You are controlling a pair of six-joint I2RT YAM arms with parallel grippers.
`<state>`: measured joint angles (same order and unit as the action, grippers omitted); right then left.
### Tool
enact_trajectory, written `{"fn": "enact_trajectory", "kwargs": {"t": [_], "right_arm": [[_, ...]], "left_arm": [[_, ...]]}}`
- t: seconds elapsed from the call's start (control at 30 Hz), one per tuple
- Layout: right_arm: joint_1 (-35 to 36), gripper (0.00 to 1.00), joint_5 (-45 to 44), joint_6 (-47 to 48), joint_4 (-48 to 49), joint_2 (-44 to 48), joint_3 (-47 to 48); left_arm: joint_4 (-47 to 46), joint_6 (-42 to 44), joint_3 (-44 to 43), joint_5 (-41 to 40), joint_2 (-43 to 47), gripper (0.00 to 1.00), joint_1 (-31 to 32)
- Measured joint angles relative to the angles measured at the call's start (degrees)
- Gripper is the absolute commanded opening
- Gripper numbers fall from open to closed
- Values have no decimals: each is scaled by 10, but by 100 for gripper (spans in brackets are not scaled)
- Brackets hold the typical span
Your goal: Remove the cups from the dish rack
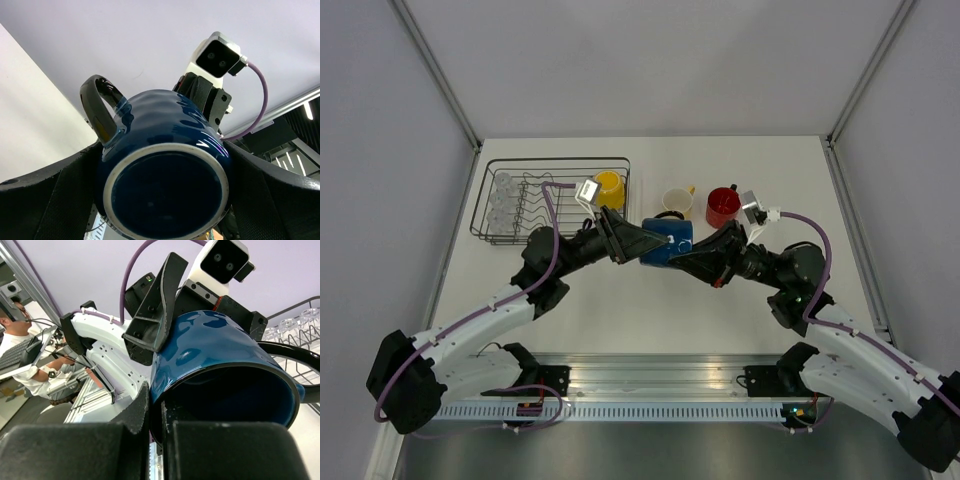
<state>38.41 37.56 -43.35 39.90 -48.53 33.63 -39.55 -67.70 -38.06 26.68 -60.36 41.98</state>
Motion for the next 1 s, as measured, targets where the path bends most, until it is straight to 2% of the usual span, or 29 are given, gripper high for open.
{"fn": "enact_trajectory", "kwargs": {"t": [0.17,0.43,0.53,0.7,0.83,1.0], "right_arm": [[1,0,-2,32,-12,35,-13],[1,0,-33,99,-84,96,-14],[1,0,-57,142,-160,103,-4],[1,0,-133,224,-344,76,62],[1,0,-184,279,-471,10,138],[0,1,-222,315,-577,-106,205]], "left_arm": [[11,0,0,-3,12,100,4],[58,7,0,-56,47,100,4],[135,26,-1,-110,65,100,4],[338,93,-31,-261,101,100,2],[443,150,-32,-344,158,100,1],[562,212,-66,-400,205,100,1]]}}
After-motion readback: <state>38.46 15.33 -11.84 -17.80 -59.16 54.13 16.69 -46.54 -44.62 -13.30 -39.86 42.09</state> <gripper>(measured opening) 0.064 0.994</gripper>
